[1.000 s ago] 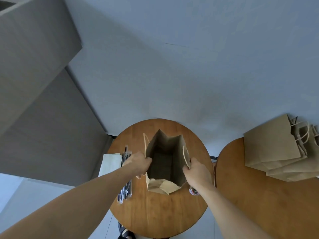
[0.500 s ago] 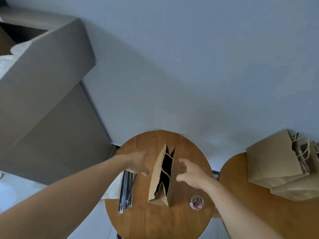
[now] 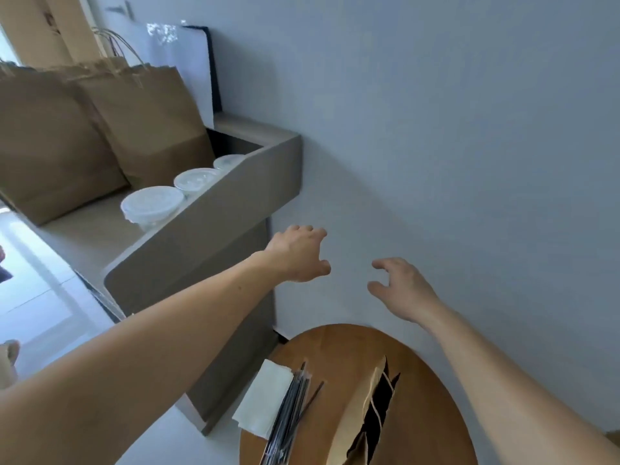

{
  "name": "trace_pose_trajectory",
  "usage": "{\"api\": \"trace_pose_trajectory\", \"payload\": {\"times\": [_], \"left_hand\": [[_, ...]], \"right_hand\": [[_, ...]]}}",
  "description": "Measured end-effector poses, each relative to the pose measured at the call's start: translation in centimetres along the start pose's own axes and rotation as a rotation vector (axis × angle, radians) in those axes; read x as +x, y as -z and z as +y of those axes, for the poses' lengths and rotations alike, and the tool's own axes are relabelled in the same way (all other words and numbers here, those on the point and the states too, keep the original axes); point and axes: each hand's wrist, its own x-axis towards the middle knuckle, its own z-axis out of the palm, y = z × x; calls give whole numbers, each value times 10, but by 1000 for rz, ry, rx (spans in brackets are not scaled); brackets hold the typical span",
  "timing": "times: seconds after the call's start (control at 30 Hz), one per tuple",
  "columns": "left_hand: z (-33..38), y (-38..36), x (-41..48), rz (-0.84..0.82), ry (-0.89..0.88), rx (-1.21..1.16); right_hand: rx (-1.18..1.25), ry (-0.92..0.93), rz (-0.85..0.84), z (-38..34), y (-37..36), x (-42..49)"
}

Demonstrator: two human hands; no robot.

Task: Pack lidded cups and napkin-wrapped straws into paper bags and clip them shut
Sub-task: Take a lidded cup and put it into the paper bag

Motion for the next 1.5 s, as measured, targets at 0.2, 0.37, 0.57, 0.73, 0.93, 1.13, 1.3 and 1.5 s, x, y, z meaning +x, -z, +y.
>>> {"api": "trace_pose_trajectory", "payload": {"times": [0.2,0.37,0.57,0.73,0.93,1.13,1.3,1.5], "left_hand": [[-72,85,-11,233,67,-23],[-167,128,-25,297,159,-29],[-282,141,-35,261,281,-13],[-341,125,-36,179,324,-57],[-370,113,-27,171,307,-102],[-369,121,-10,175,240,-122],[-373,147,-2,260,227,-107],[-347,170,15,286,133,-84]], "right_hand": [[-23,220,137,-111,32,32],[-6,423,164,-213,29,65],[-73,531,-6,-313,-9,112],[-277,551,-252,-366,-49,133],[-563,578,-341,-390,-76,147],[-488,558,-284,-394,-76,153],[-183,514,-220,-397,-25,146],[-111,451,-37,-368,49,123]]}}
